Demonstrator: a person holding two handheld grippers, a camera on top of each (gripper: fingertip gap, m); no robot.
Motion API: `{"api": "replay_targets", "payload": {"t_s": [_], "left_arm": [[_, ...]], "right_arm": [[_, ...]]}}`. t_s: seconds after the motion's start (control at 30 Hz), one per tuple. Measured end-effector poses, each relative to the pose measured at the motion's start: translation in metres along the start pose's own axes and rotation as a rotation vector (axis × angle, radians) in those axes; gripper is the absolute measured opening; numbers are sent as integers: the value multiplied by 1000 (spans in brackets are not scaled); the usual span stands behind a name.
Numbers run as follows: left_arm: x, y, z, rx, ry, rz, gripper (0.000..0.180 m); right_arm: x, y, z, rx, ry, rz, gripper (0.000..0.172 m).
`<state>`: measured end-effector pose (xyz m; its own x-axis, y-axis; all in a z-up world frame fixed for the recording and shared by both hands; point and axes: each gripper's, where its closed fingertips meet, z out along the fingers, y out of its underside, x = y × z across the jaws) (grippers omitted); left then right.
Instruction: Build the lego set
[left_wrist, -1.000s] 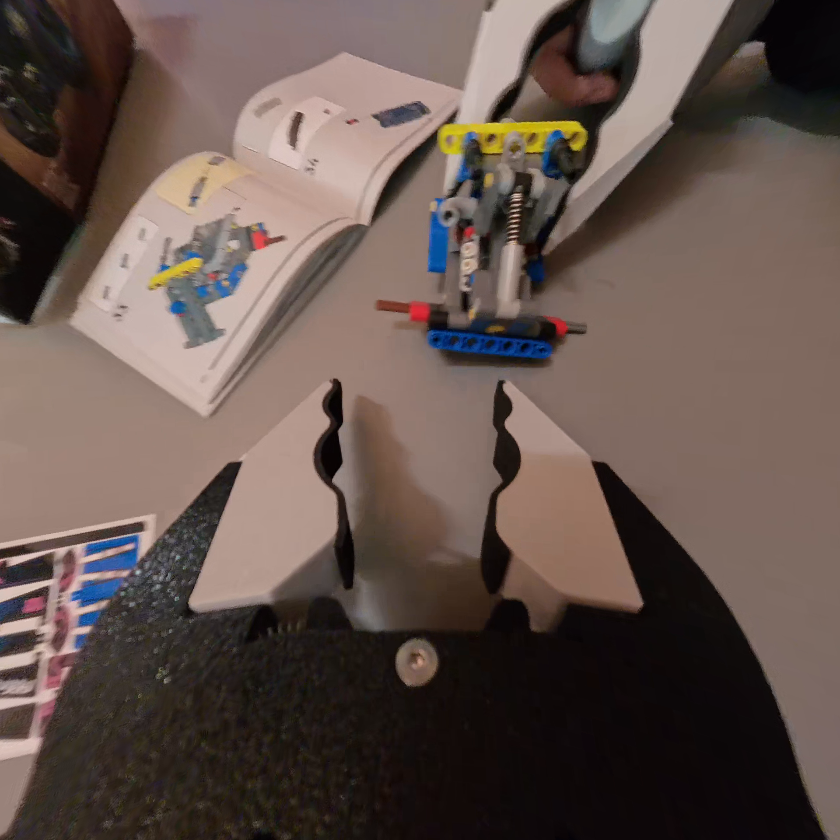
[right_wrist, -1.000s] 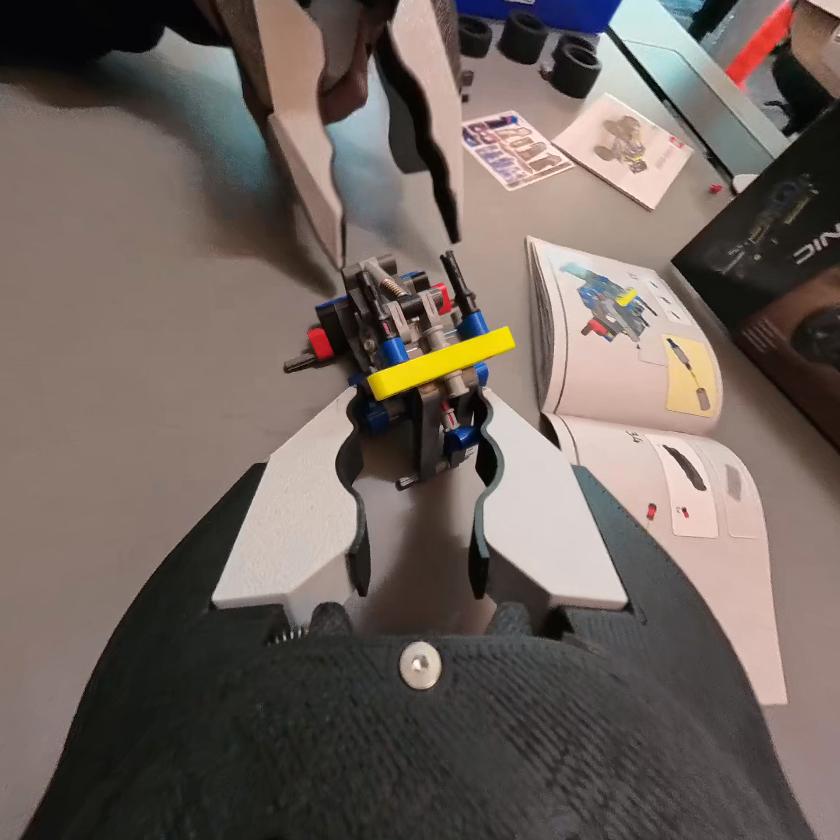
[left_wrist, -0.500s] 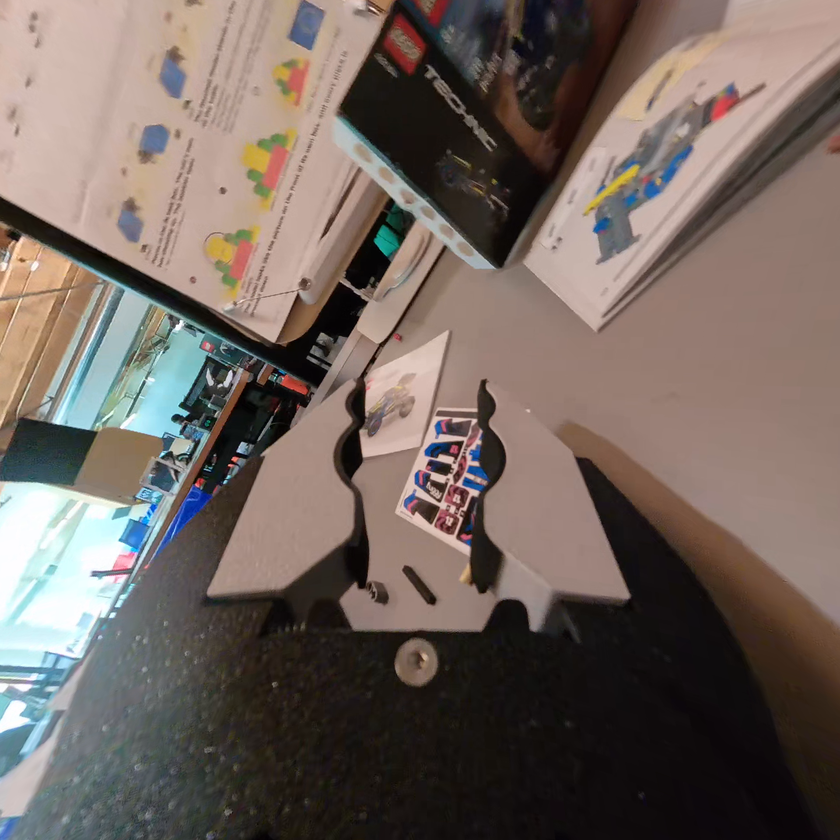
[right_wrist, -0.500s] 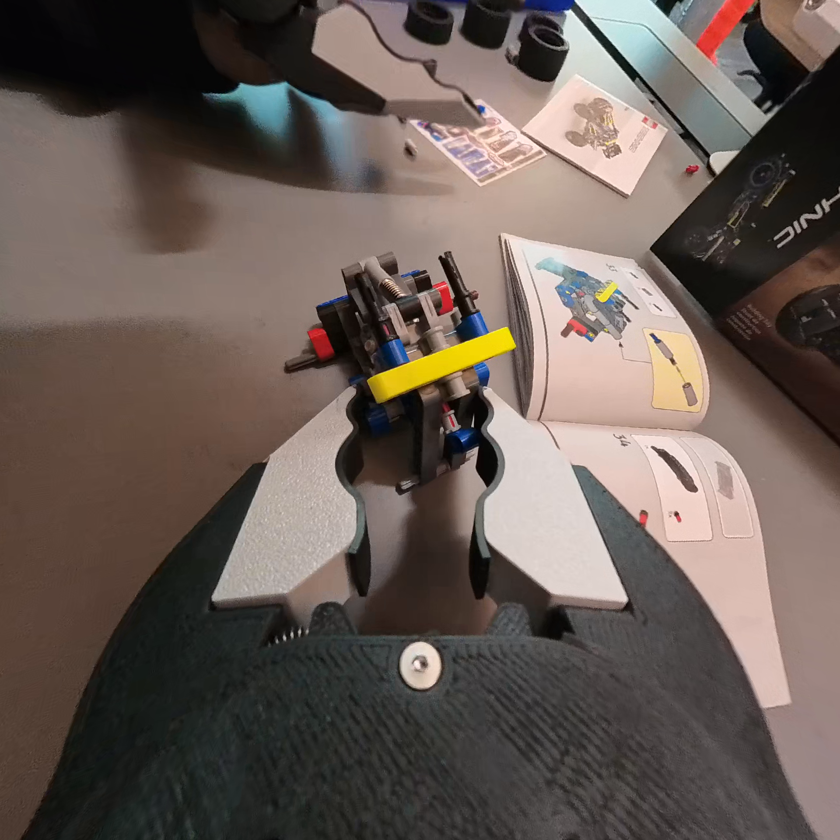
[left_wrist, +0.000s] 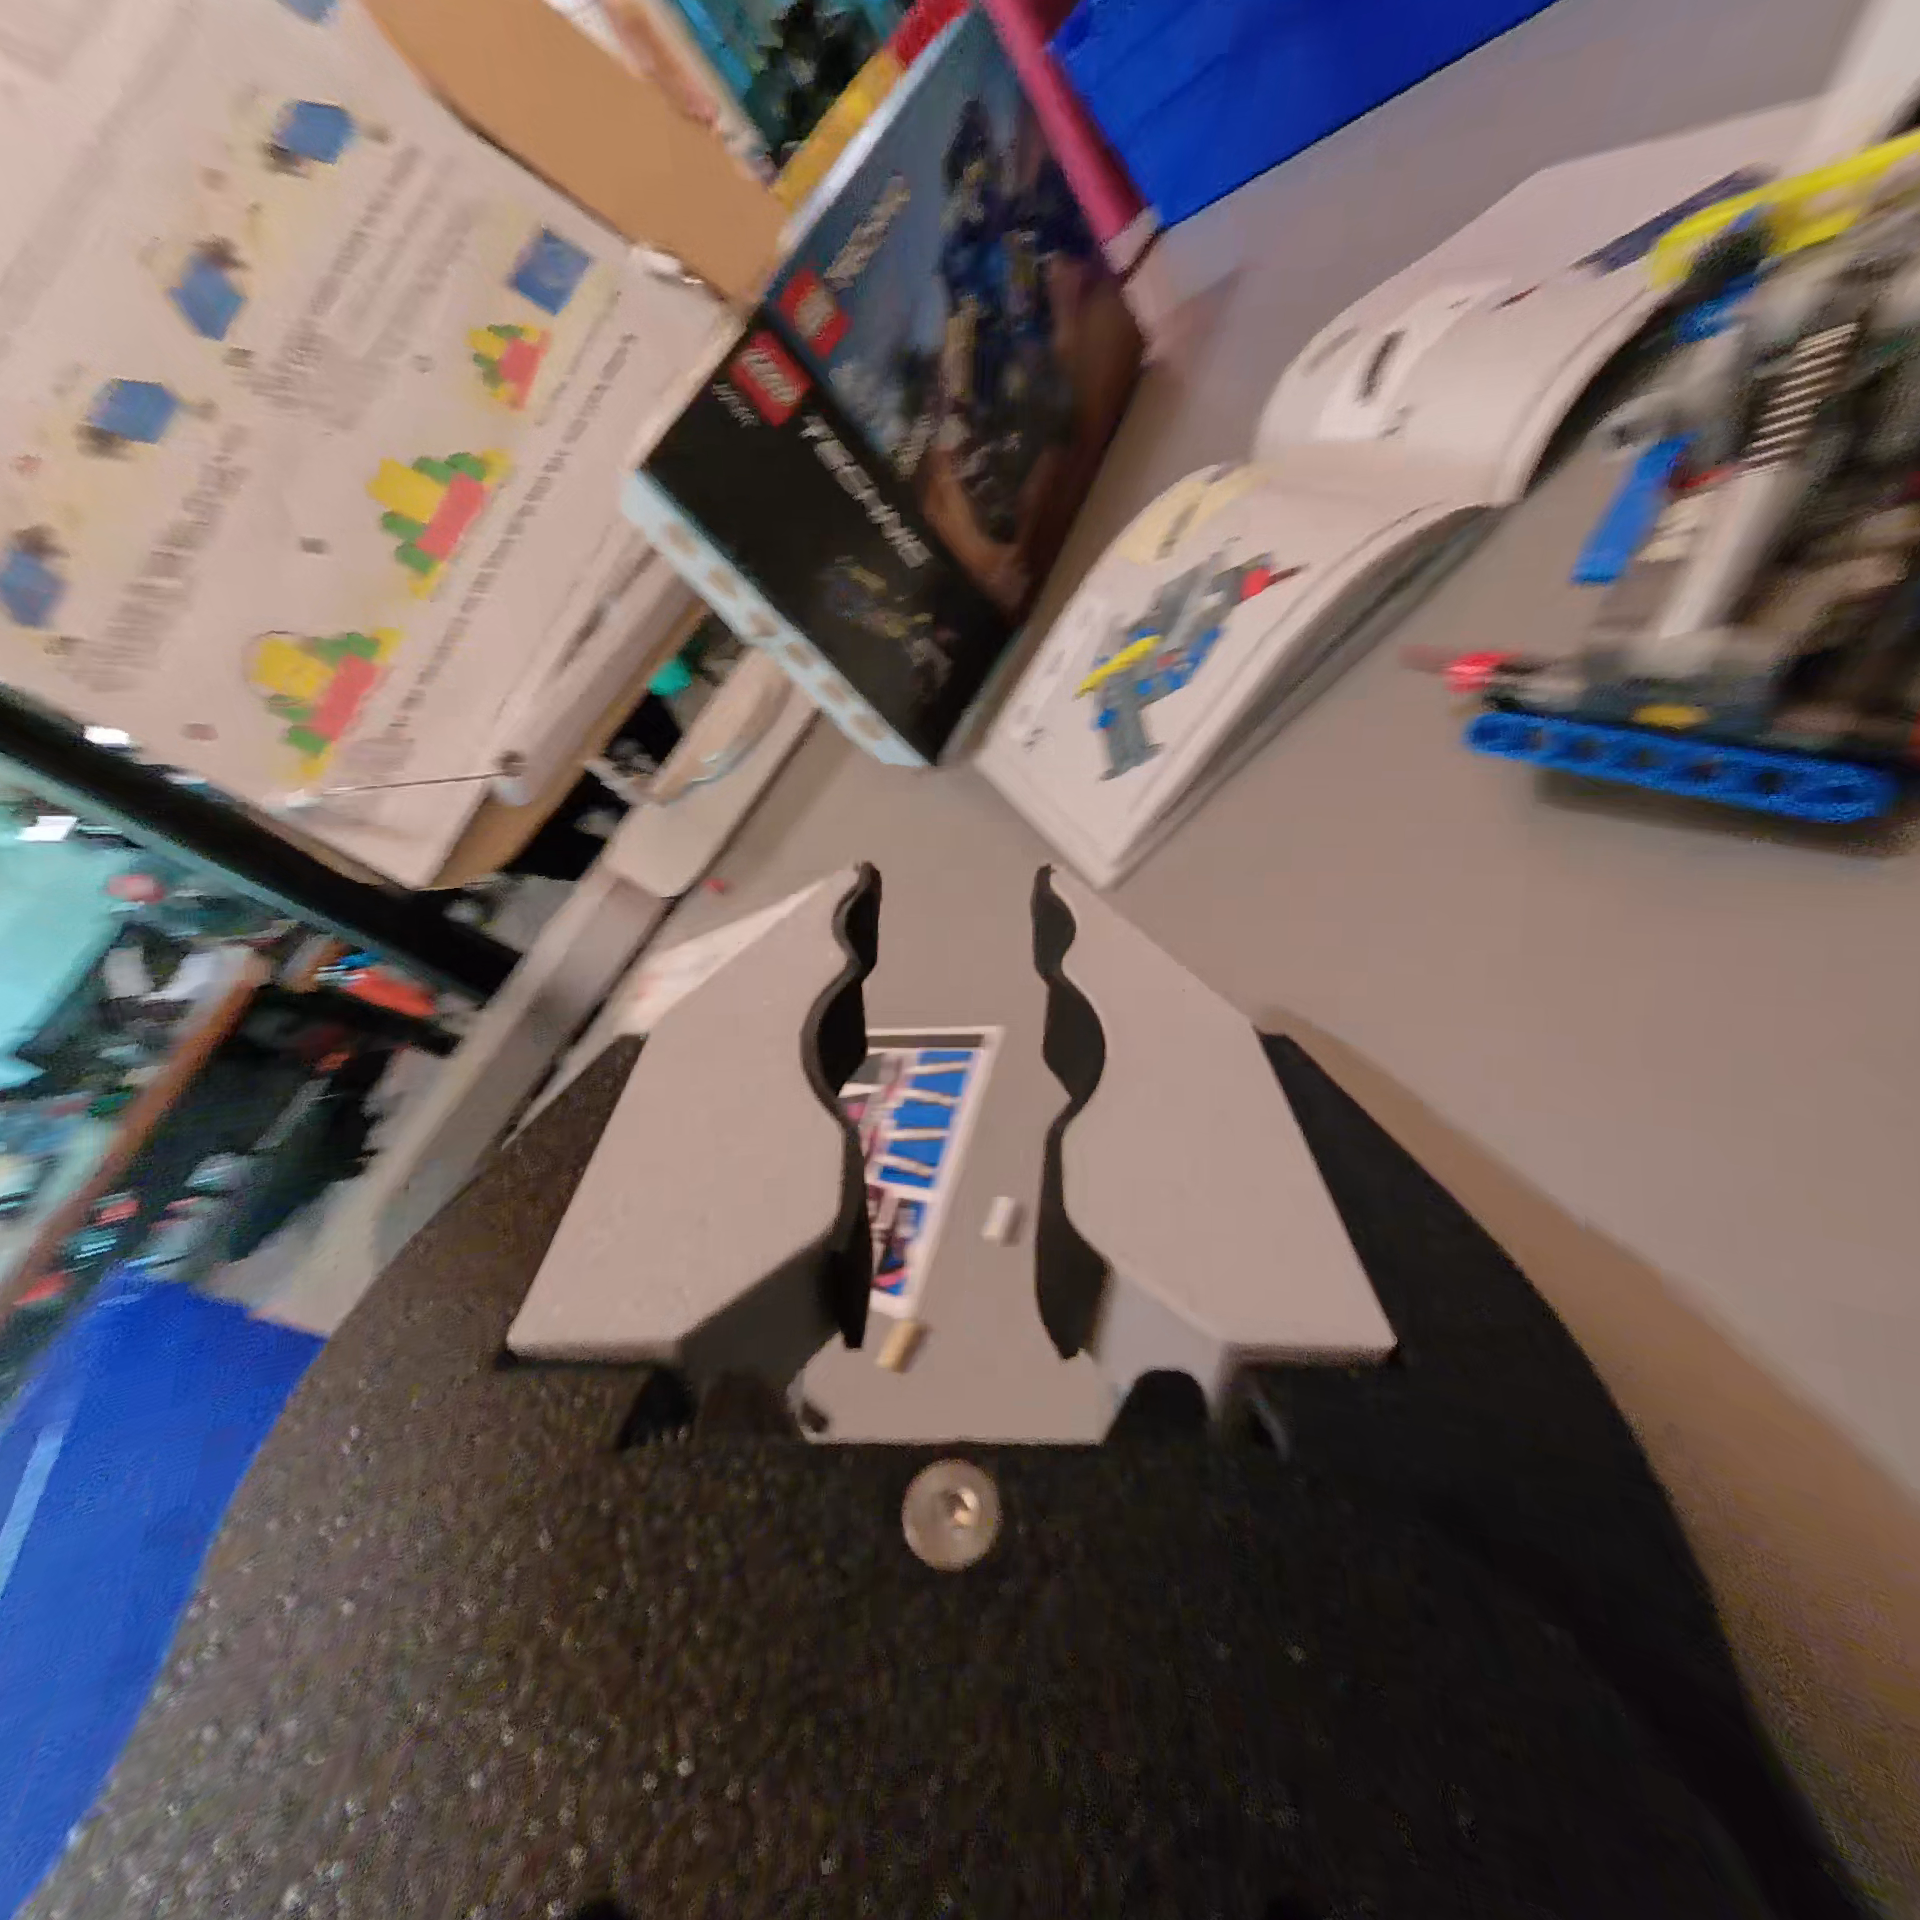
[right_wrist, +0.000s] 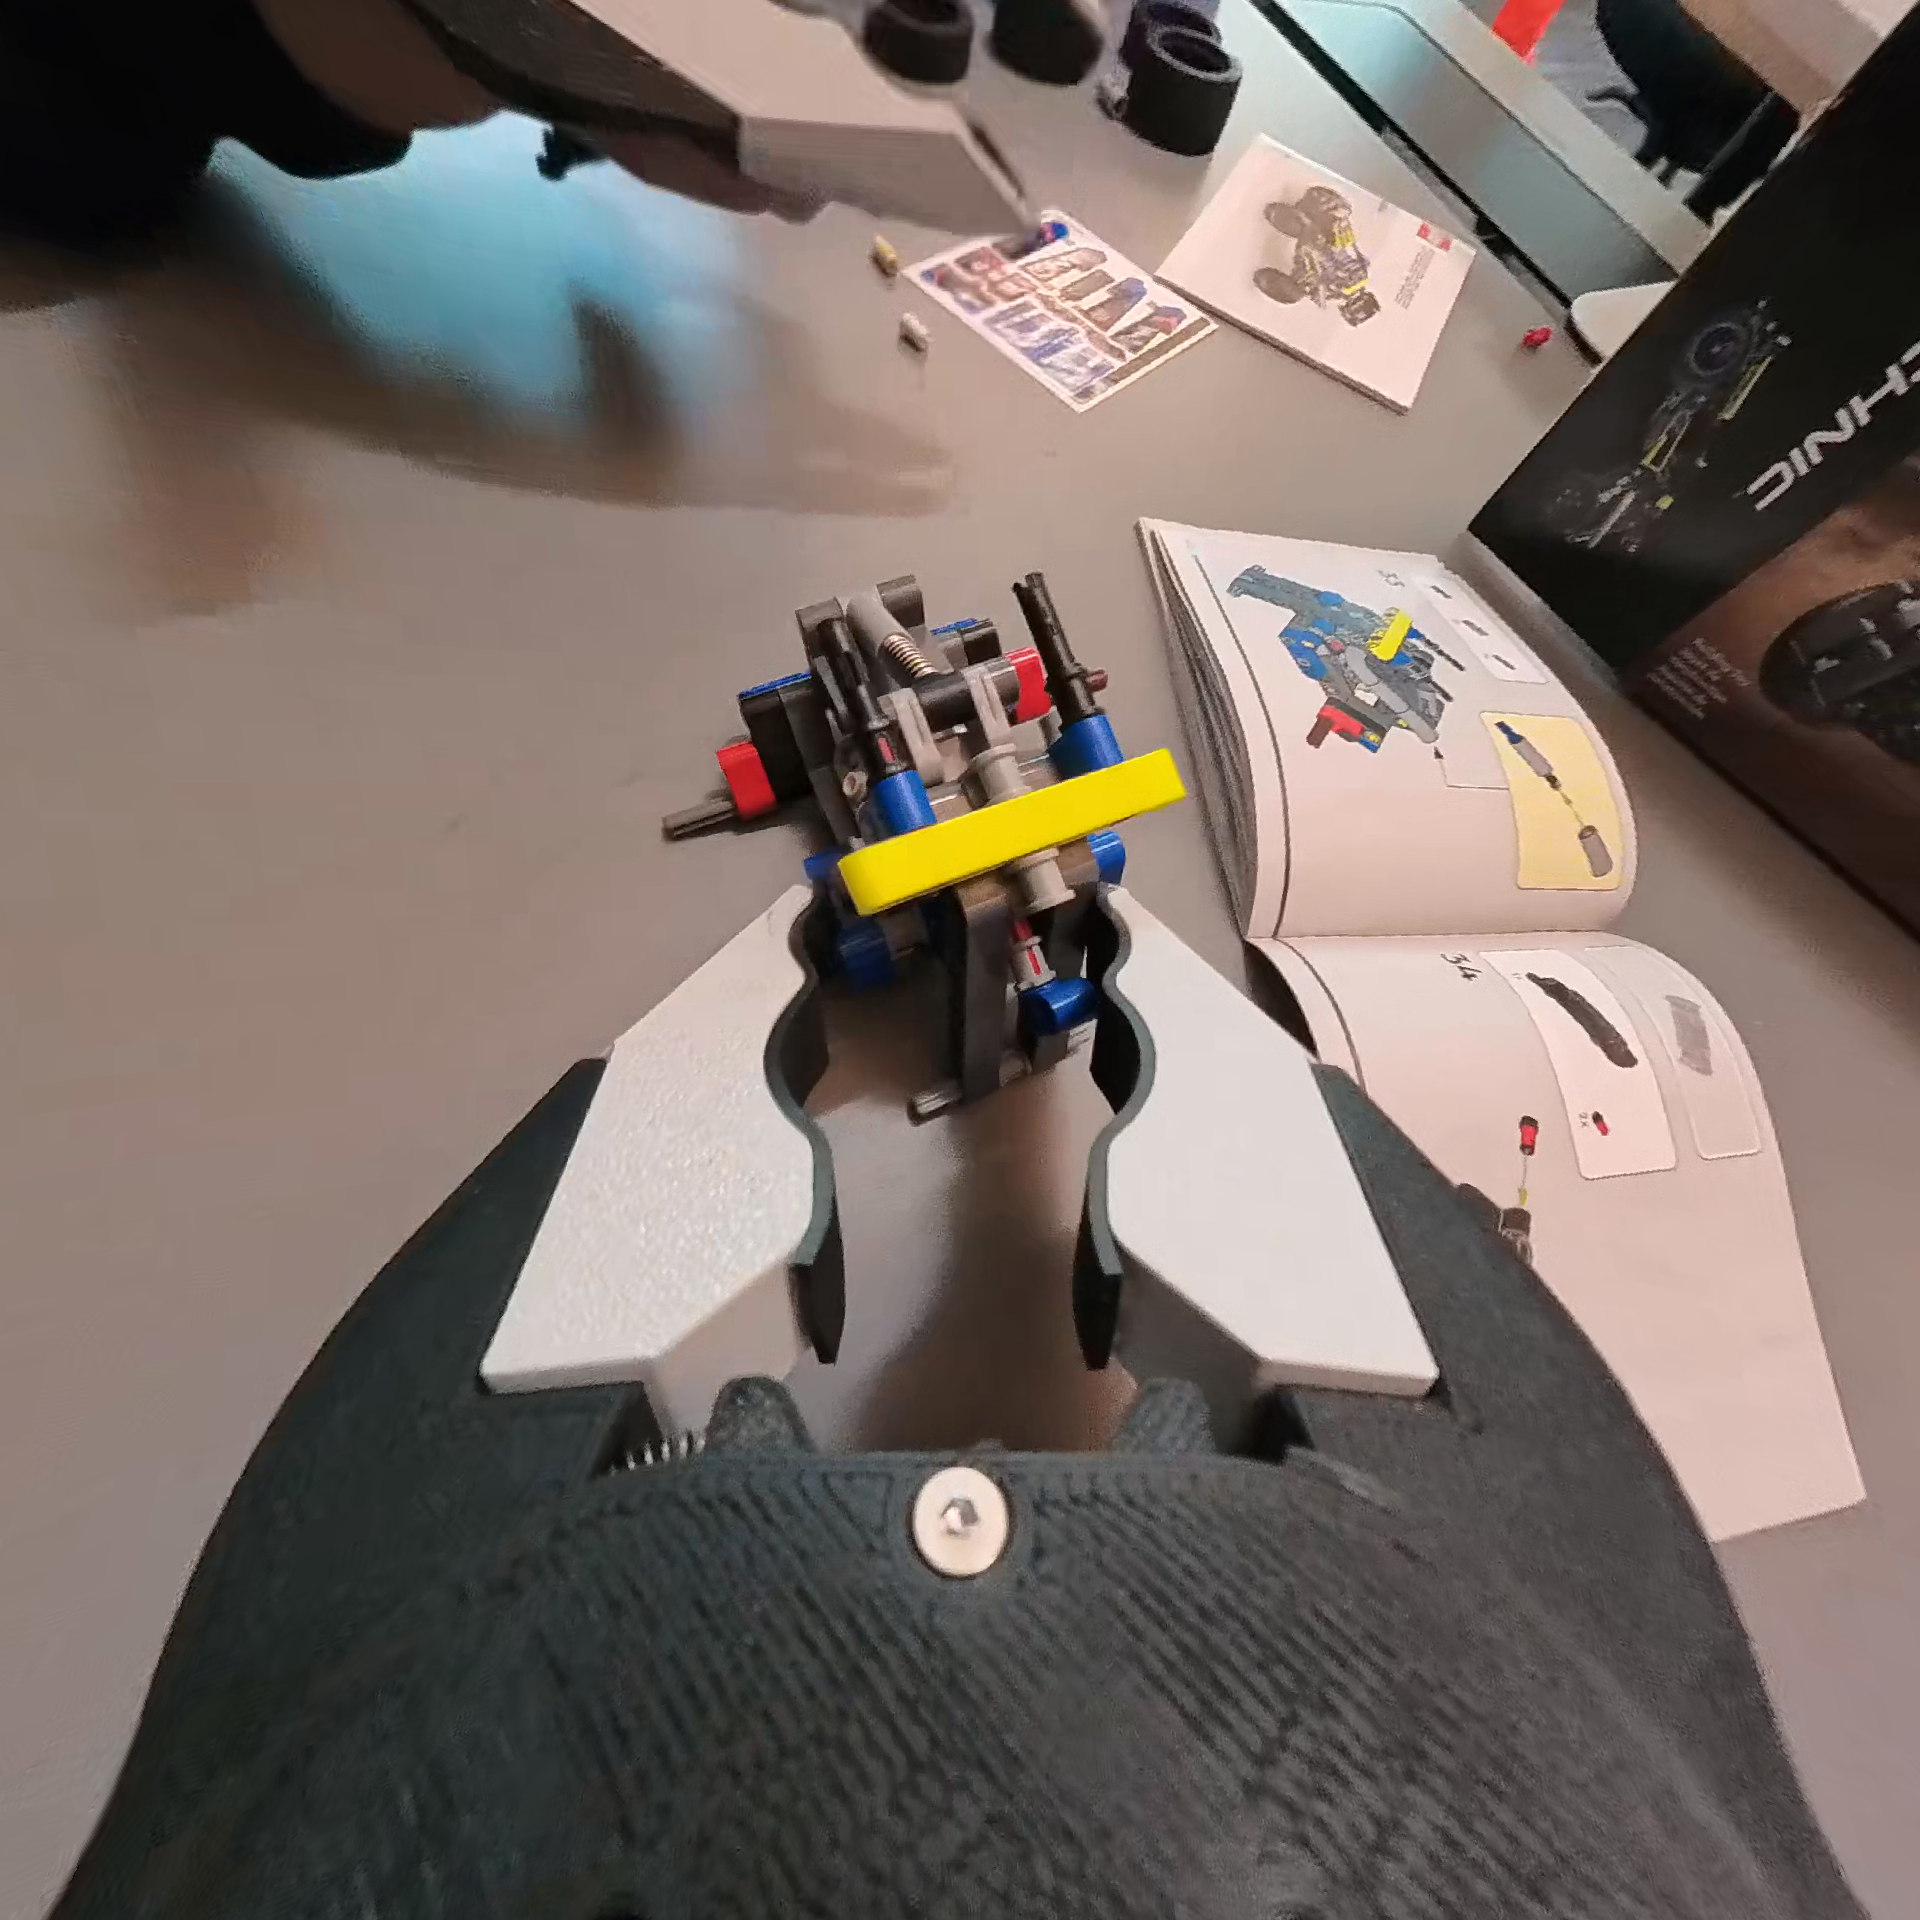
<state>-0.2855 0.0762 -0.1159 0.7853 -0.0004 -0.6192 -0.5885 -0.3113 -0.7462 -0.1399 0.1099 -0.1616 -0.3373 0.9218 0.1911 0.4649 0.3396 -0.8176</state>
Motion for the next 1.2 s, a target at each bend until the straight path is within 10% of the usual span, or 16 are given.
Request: {"api": "replay_targets", "payload": {"t_s": [0.27, 1.0, 1.2], "left_arm": [[100, -10, -53, -173, 448, -247, 35], [125, -20, -38, -136, 772, -167, 54], [138, -29, -49, -136, 770, -127, 41]], "right_arm": [[-5, 14, -3, -63, -13, -151, 46], [-41, 10, -1, -48, -241, -283, 29], [-19, 13, -5, -86, -122, -192, 67]]}}
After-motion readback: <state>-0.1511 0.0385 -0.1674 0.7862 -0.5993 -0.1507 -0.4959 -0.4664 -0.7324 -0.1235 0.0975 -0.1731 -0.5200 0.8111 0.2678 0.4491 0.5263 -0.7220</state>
